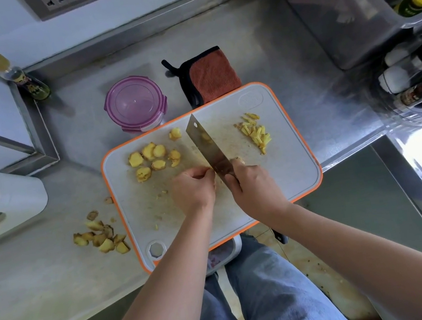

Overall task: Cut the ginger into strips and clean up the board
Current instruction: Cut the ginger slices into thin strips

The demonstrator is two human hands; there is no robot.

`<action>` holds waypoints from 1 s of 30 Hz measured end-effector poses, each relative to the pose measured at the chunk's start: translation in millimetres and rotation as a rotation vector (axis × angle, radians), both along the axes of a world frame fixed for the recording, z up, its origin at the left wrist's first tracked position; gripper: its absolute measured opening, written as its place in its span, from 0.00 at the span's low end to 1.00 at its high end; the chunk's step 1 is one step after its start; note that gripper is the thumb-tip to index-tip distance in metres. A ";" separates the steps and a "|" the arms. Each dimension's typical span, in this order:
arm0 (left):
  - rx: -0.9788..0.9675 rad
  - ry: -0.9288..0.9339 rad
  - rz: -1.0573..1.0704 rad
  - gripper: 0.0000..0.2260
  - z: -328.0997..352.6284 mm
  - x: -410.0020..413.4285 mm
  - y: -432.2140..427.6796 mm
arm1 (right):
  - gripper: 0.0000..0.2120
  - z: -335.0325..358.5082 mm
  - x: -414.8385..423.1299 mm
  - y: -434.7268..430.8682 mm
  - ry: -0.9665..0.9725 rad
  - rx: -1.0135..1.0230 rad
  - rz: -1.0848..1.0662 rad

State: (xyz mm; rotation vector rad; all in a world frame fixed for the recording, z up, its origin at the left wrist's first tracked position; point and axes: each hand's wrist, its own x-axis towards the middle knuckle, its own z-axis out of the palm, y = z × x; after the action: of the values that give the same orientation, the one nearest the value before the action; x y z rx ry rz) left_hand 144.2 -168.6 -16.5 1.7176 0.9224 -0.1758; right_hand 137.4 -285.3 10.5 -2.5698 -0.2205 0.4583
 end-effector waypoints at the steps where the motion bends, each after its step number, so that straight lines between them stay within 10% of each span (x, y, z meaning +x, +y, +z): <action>1: 0.000 -0.002 -0.002 0.13 0.0 -0.1 -0.3 | 0.08 -0.1 -1.5 -0.8 0.004 -0.003 -0.001; 30: 0.145 -0.116 -0.133 0.03 1.0 -2.2 -5.3 | 0.10 -11.9 28.3 -21.6 -0.015 0.109 -0.236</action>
State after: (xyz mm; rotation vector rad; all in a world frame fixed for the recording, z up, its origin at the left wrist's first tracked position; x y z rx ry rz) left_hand 142.0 -173.9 -15.5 1.9046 0.7513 -0.0976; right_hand 165.7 -306.9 -1.4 -2.4535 0.0517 0.3295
